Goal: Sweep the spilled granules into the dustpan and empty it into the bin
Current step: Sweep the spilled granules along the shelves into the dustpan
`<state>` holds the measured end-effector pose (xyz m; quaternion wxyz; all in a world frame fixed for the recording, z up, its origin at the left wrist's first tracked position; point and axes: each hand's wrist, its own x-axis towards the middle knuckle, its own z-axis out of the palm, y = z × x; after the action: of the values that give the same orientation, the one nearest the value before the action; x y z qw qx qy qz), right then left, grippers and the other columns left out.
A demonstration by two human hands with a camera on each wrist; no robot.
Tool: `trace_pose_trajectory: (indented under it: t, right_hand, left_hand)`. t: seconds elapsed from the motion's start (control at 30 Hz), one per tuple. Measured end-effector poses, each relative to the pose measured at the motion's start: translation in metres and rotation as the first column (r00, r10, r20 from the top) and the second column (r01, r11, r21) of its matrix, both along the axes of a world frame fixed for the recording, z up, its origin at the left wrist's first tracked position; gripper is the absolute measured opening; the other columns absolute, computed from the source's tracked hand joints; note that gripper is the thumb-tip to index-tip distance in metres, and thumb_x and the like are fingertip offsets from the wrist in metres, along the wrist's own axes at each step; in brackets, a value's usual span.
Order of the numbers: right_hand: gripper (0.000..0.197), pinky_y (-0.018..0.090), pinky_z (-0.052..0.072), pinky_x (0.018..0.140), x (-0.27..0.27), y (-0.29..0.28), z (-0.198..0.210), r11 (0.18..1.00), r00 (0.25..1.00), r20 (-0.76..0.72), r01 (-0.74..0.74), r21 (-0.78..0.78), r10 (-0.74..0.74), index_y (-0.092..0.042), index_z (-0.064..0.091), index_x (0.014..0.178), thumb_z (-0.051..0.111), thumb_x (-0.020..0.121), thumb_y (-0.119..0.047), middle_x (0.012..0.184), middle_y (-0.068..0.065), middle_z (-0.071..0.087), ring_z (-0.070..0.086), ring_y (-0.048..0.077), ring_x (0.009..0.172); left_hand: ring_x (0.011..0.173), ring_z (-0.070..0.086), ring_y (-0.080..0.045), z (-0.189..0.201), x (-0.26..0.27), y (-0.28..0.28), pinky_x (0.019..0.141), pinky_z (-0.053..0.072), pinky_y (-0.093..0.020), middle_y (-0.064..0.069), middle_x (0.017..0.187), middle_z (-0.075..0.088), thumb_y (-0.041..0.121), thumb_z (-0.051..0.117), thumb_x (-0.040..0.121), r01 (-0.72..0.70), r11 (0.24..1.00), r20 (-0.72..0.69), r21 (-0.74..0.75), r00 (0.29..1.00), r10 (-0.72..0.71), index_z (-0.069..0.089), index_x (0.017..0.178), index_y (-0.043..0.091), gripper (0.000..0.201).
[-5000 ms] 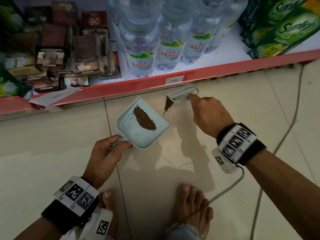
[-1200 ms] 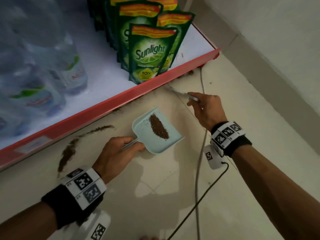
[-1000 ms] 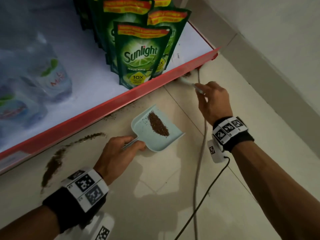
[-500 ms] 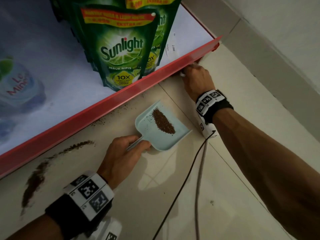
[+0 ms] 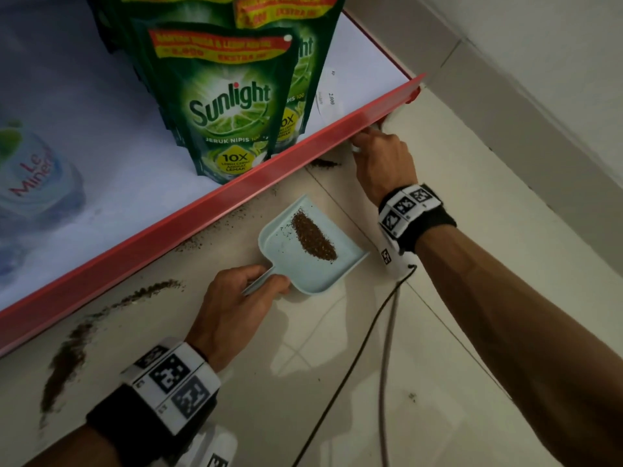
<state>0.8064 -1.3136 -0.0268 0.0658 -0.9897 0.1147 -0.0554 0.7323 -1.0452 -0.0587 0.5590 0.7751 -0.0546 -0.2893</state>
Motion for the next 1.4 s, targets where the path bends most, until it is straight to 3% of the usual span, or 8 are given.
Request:
trace_pose_trajectory:
  t: [0.13,0.3,0.43,0.67,0.97,1.1,1.23,1.4]
  right_hand:
    - [0.032,0.038,0.052,0.089,-0.004,0.004,0.001,0.996,0.995,-0.068,-0.075,0.045,0.078,-0.014,0.068,0.118,0.046,0.096,-0.009,0.109,0.011,0.072,0.067,0.033,0.094]
    - [0.023,0.017,0.049,0.077,-0.038,0.021,0.015,0.943,0.943,0.210,-0.292,0.157,0.257,-0.014,0.075,0.107,0.056,0.093,-0.012,0.103,0.001,0.076,0.071,0.015,0.080]
    - [0.027,0.033,0.056,0.086,-0.022,-0.010,0.021,0.976,0.956,0.242,-0.193,0.105,0.163,-0.014,0.074,0.111,0.053,0.094,-0.013,0.107,0.005,0.075,0.072,0.025,0.089]
    - [0.033,0.043,0.051,0.088,0.011,-0.052,0.004,1.000,0.986,-0.165,-0.002,-0.029,-0.003,-0.017,0.068,0.121,0.048,0.095,-0.019,0.106,0.020,0.071,0.062,0.040,0.099]
    - [0.015,0.038,0.051,0.066,-0.042,0.006,0.008,0.931,0.927,-0.088,-0.365,0.011,0.364,-0.011,0.064,0.093,0.051,0.089,-0.018,0.078,0.010,0.068,0.061,0.033,0.067]
    - [0.019,0.040,0.052,0.070,-0.036,-0.006,0.015,0.966,0.968,0.031,-0.246,-0.077,0.249,-0.014,0.068,0.094,0.051,0.088,-0.020,0.083,0.008,0.071,0.064,0.035,0.073]
    - [0.026,0.043,0.049,0.073,-0.016,-0.026,0.019,0.987,0.993,-0.101,-0.083,-0.138,0.069,-0.006,0.067,0.094,0.046,0.098,-0.021,0.084,0.019,0.069,0.062,0.042,0.078]
    - [0.025,0.042,0.051,0.066,-0.037,0.010,0.014,0.974,0.969,-0.104,-0.225,0.003,0.224,-0.004,0.068,0.088,0.050,0.097,-0.019,0.076,0.017,0.068,0.061,0.039,0.068]
  left_hand:
    - [0.045,0.032,-0.007,0.002,0.002,0.000,0.048,0.029,-0.027,0.012,0.045,0.035,0.058,0.056,0.066,-0.007,1.000,0.016,-0.003,1.000,0.007,0.066,0.080,-0.003,0.064]
    - [0.045,0.032,-0.007,0.002,0.000,0.010,0.046,0.028,-0.022,0.012,0.045,0.035,0.057,0.057,0.067,-0.028,0.999,0.016,-0.015,0.999,0.029,0.066,0.079,-0.001,0.061]
    - [0.044,0.032,-0.006,0.003,-0.004,0.013,0.046,0.028,-0.023,0.012,0.044,0.036,0.058,0.057,0.065,-0.028,1.000,0.002,-0.012,1.000,0.028,0.068,0.076,0.003,0.057]
    - [0.048,0.032,-0.010,0.012,-0.008,0.011,0.048,0.028,-0.027,0.011,0.047,0.035,0.055,0.059,0.068,-0.013,0.999,0.011,-0.029,1.000,0.013,0.067,0.079,-0.002,0.059]
    - [0.048,0.030,-0.009,0.017,-0.010,0.026,0.045,0.026,-0.021,0.011,0.048,0.032,0.057,0.057,0.067,-0.026,0.999,0.038,-0.035,0.999,0.027,0.064,0.079,-0.006,0.065]
    - [0.048,0.030,-0.009,0.015,-0.012,0.025,0.045,0.026,-0.021,0.011,0.048,0.032,0.057,0.056,0.067,-0.016,1.000,0.039,-0.022,0.999,0.017,0.063,0.079,-0.006,0.065]
    - [0.047,0.030,-0.008,0.017,-0.014,0.021,0.044,0.026,-0.019,0.011,0.047,0.032,0.057,0.057,0.067,-0.002,0.999,0.035,-0.032,0.999,0.003,0.064,0.080,-0.006,0.066]
    - [0.046,0.031,-0.007,0.017,-0.012,0.026,0.045,0.027,-0.021,0.012,0.045,0.034,0.054,0.058,0.070,-0.027,0.999,0.029,-0.022,0.999,0.027,0.066,0.079,-0.004,0.059]
